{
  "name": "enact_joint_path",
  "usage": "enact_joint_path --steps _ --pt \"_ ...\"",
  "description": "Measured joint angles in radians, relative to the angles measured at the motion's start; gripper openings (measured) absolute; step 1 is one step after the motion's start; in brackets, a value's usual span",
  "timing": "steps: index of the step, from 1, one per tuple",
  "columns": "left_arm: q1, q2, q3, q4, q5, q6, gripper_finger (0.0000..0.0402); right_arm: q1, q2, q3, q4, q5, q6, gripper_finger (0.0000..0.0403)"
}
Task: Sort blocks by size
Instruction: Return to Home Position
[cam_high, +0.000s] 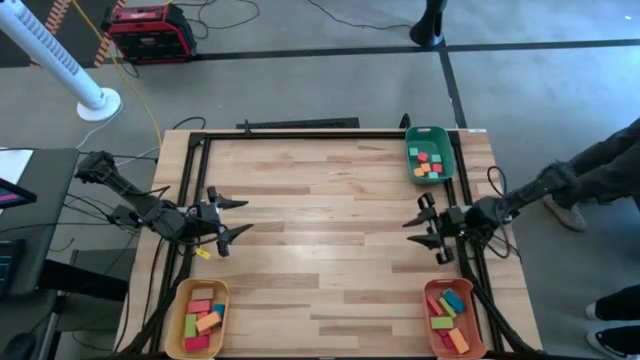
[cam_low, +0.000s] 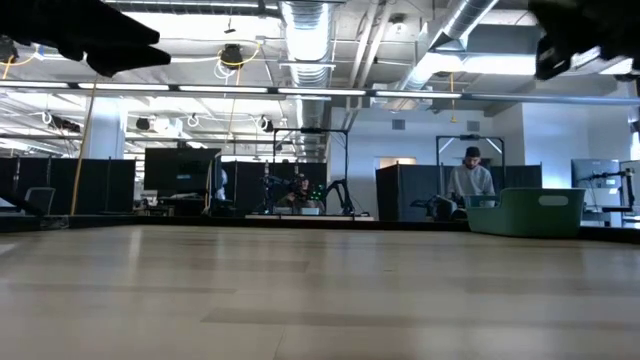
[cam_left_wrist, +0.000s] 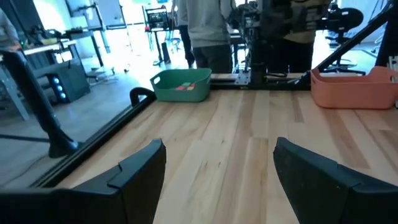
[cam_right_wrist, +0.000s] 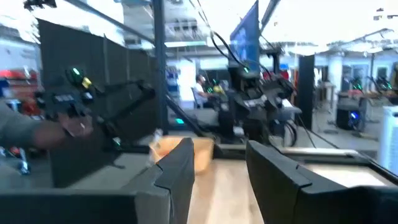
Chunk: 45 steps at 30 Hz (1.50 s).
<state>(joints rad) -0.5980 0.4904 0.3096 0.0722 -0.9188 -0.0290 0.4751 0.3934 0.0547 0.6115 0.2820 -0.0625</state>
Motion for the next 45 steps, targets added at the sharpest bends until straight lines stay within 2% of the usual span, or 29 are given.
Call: enact_joint_path --steps 6,9,18,29,36,45 --pt "0.0 -0.05 -0.034 0.012 -0.001 0.015 0.0285 -0.249 -0.045 0.0 -0.13 -0.199 0.093 0.0173" --pt "0.0 -0.095 -0.09 0.077 -0.001 0.016 0.0285 -0.341 -0.069 0.0 -0.168 -0.273 0.123 0.0173" --pt "0.0 -0.255 -0.283 0.3 -0.002 0.091 0.0285 -0.515 -0.175 -0.046 -0.228 -0.314 0.162 0.0173" --pt "0.0 -0.397 -0.298 0.173 0.006 0.108 0.0285 -0.646 -0.387 -0.047 -0.413 -0.34 0.197 0.0173" --pt "0.0 -0.455 -0.299 0.144 0.031 0.127 0.0285 -0.702 -0.392 -0.047 -0.51 -0.34 0.273 0.0173" --pt "0.0 -0.487 -0.301 0.111 0.05 0.123 0.0285 -0.704 -0.392 -0.048 -0.572 -0.338 0.306 0.0173"
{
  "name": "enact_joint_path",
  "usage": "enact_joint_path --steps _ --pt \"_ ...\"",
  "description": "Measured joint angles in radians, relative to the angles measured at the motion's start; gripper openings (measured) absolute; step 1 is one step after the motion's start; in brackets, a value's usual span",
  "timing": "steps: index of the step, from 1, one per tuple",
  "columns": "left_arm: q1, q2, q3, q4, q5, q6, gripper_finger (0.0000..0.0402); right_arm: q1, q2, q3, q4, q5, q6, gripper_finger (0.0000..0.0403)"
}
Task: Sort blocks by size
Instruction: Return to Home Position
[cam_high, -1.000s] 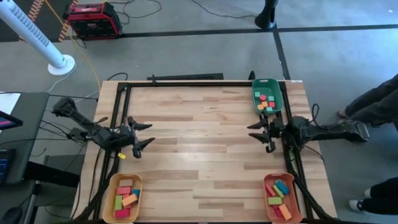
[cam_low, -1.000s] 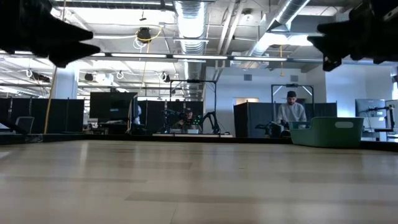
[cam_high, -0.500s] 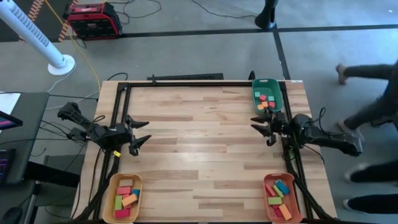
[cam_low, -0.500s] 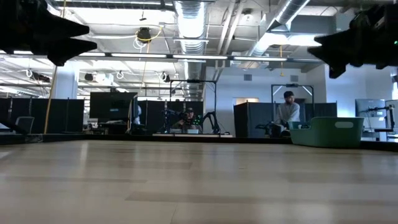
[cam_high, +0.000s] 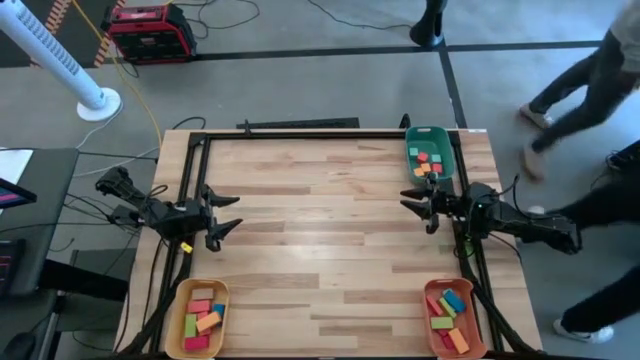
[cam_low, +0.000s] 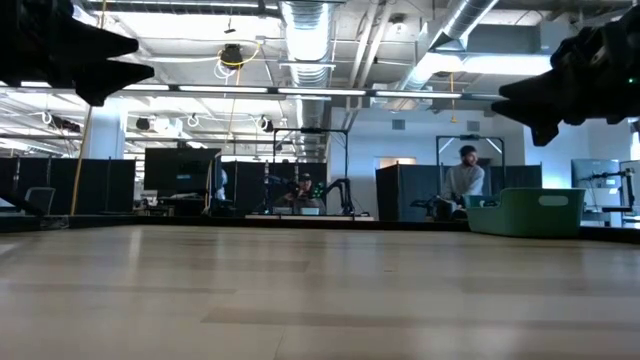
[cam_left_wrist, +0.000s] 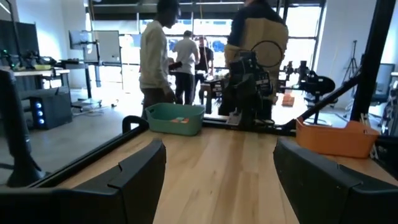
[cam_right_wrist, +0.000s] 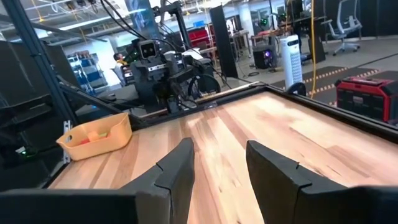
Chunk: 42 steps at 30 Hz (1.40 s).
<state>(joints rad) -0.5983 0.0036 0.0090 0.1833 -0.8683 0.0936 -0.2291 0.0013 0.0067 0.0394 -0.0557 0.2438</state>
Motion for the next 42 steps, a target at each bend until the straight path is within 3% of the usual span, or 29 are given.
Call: enact_joint_path --steps 9,42 --pt "0.0 0.0 -0.001 -0.012 -0.044 -0.001 0.0285 0.0 0.001 0.0 -0.01 0.008 0.002 0.0173" --pt "0.0 0.0 -0.001 -0.015 -0.044 -0.027 0.0285 0.0 0.001 -0.002 -0.016 0.007 0.0 0.0173"
